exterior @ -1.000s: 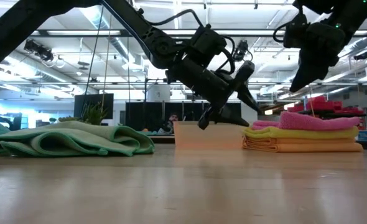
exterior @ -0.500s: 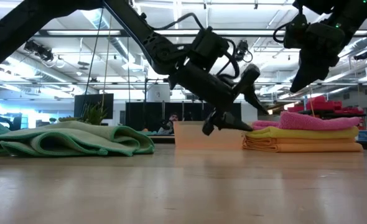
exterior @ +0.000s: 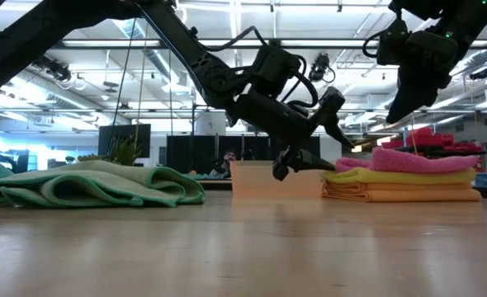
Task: Fold microfiber towels
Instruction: Stack the pink microfiber cloth on top of the yellow microfiber cloth
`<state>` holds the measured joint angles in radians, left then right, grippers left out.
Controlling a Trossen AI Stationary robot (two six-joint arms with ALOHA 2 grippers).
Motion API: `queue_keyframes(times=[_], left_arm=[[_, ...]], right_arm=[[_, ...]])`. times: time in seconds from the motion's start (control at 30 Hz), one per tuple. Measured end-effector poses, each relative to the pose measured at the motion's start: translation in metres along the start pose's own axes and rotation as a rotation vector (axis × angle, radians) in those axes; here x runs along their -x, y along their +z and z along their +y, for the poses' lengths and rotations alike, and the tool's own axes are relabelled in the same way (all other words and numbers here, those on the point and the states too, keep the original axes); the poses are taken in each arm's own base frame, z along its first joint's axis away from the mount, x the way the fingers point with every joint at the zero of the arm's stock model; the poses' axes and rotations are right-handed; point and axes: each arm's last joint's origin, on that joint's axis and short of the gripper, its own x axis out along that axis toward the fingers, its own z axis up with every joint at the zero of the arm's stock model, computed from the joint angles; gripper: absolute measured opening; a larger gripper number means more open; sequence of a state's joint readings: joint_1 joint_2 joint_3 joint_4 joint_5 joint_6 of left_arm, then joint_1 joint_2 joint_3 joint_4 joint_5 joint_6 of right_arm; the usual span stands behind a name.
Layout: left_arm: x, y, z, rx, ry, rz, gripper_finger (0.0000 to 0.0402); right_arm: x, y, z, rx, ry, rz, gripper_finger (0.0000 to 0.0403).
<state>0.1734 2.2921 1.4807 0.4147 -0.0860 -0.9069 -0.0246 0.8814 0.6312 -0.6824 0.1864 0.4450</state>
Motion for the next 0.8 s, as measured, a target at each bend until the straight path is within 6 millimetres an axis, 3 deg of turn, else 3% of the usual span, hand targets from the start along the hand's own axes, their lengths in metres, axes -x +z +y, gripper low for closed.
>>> queue_keyframes(times=[0.63, 0.8], left_arm=[[0.001, -0.011, -0.004, -0.016, 0.043, -0.002, 0.0242], [-0.014, -0.023, 0.008, -0.019, 0.068, 0.008, 0.0242]], right_arm=[[0.000, 0.000, 0.000, 0.000, 0.000, -0.001, 0.0007], [0.000, 0.000, 0.000, -0.002, 0.001, -0.003, 0.0007]])
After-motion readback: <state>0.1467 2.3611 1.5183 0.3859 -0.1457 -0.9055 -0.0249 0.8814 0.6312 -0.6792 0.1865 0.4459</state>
